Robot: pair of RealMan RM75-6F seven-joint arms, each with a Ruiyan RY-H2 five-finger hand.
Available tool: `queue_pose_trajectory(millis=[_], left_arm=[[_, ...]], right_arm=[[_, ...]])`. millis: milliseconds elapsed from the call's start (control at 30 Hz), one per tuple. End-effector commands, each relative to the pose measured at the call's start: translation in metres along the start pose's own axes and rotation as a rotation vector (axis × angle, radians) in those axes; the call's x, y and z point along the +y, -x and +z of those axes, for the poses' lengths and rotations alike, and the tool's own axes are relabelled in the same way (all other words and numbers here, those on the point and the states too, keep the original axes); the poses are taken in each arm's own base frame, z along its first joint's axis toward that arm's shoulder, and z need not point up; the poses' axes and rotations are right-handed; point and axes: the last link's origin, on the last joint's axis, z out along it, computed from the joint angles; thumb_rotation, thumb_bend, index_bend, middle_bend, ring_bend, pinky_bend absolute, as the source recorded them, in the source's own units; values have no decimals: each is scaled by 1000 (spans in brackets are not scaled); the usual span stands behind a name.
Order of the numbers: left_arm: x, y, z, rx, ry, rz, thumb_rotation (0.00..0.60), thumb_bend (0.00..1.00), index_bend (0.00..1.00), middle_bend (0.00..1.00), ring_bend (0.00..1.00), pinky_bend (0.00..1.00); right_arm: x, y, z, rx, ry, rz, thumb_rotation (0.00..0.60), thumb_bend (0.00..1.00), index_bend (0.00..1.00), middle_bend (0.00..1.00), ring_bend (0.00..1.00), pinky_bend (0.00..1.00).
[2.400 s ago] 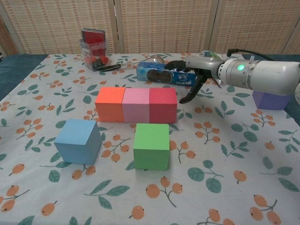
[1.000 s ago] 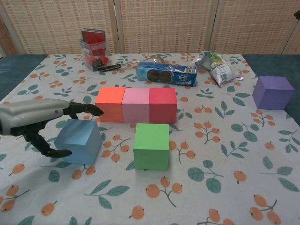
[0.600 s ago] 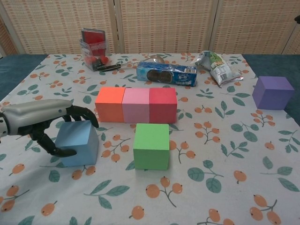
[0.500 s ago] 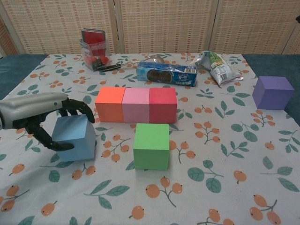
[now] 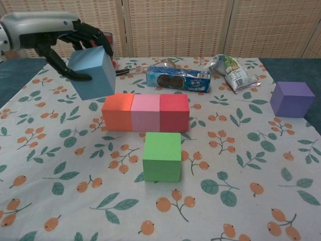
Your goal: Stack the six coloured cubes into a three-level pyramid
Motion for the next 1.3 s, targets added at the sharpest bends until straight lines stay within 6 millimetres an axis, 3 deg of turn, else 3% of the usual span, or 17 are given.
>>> queue_pose_trajectory(millis=[33, 200, 433, 1300], left_arm=[[2, -10, 28, -31, -1, 20, 600, 317, 322, 400, 411, 636], [8, 1, 53, -84, -16, 25, 600, 317, 316, 400, 411, 617], [14, 12, 68, -114, -21, 41, 600, 317, 315, 397, 398, 609], [23, 22, 87, -162, 3, 108, 600, 316, 311, 392, 373, 559]], right_arm=[[2, -2, -3, 6, 16, -1, 600, 40, 0, 9, 0, 0], [2, -1, -6, 8, 29, -3, 600, 40, 0, 9, 0, 0], [1, -1, -8, 4, 35, -5, 600, 40, 0, 9, 0, 0], [6, 5, -9, -13, 66, 5, 600, 40, 0, 9, 0, 0]])
